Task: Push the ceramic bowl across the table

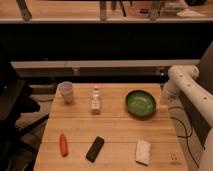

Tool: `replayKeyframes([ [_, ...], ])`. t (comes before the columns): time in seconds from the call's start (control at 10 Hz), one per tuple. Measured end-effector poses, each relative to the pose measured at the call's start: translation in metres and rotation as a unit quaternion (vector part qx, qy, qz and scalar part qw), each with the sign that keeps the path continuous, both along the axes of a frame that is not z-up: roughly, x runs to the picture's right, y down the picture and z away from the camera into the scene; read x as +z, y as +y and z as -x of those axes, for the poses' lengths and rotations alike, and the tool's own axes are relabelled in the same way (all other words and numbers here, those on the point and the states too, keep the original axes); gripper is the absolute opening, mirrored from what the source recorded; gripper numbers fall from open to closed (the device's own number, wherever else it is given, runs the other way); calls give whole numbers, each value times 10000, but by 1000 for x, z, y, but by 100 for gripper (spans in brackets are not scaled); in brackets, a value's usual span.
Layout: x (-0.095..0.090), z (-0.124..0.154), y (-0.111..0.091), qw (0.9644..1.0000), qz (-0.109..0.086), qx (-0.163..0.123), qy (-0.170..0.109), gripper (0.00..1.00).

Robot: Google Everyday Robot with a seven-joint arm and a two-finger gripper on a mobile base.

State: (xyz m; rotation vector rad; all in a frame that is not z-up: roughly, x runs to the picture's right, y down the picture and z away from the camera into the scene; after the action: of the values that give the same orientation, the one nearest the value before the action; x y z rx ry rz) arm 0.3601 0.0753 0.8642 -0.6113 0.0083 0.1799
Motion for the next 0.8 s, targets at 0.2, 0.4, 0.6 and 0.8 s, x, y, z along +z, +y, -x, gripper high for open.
replayKeyframes([
  [0.2,5,2,-1,10000,45,-12,-21,3],
  [0.4,10,5,-1,10000,79,-44,-41,3],
  [0.6,14,16,-2,9998,112,-111,-92,3],
  [0.8,17,20,-2,9998,145,-112,-120,3],
])
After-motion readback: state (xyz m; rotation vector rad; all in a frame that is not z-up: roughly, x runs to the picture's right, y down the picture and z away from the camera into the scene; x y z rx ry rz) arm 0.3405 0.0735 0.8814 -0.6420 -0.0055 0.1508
